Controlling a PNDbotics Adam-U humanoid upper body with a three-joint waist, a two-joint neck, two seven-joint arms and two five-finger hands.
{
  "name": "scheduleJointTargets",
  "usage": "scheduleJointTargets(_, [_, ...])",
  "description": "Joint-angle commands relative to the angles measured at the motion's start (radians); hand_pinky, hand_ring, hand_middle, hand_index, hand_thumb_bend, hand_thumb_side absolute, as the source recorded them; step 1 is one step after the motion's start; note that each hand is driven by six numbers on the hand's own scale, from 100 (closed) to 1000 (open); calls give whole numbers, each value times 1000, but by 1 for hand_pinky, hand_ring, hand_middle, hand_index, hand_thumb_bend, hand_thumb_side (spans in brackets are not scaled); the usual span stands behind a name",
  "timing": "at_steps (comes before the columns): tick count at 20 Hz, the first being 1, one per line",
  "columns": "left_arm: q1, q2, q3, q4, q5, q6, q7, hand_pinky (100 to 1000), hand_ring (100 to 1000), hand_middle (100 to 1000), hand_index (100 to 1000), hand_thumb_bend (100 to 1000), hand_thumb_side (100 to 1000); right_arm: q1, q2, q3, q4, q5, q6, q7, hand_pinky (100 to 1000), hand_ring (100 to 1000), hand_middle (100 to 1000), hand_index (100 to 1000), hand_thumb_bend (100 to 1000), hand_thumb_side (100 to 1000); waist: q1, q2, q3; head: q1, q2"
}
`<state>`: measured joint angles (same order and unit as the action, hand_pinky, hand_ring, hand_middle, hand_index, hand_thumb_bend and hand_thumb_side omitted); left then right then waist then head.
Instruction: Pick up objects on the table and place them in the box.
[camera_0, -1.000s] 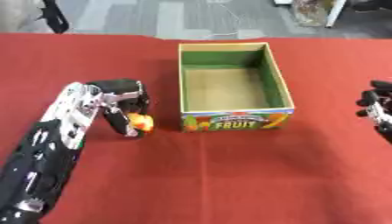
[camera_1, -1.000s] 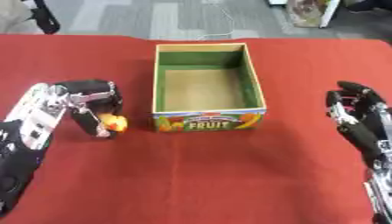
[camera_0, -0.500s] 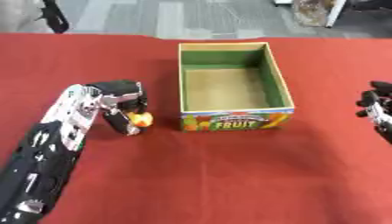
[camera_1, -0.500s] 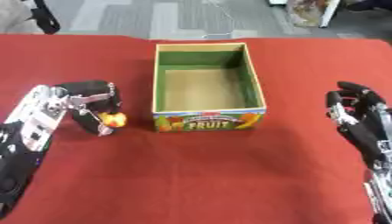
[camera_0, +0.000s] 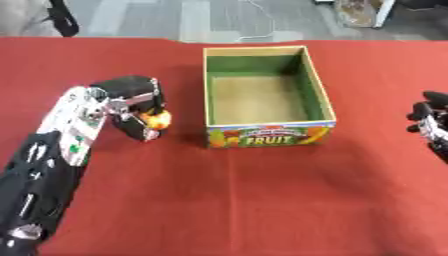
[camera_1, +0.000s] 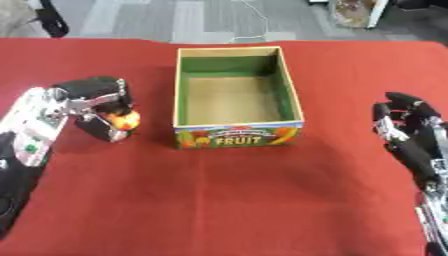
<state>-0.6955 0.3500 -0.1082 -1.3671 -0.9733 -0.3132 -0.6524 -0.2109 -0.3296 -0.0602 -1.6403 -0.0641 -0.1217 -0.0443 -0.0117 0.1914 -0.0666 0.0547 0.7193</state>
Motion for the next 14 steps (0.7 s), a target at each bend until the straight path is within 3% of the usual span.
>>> scheduleJointTargets(1, [-40,38,-4,-45,9,-7,18,100,155,173,332,217,100,-7,-20,-6,-11,-2,0,0,558,636,625,787,260,403,2,-19,1,-4,2])
scheduleJointTargets(2, [-51,39,-6,-50,10,-9,23,100,155,173,332,152,100,-7,-21,-5,-11,-3,0,0,558,636,625,787,261,405,2,-19,0,-5,1])
scheduleJointTargets(3, [-61,40,-8,-53,10,-11,28,100,155,173,332,216,100,-7,-21,-5,-11,-3,0,0,558,636,625,787,261,403,2,-20,-1,-5,0])
scheduleJointTargets(14, [-221,-37,-28,-30,-51,-25,118,104,158,177,338,225,100,-13,-19,7,-9,-4,0,12,558,635,625,787,265,403,4,-22,-31,7,-23])
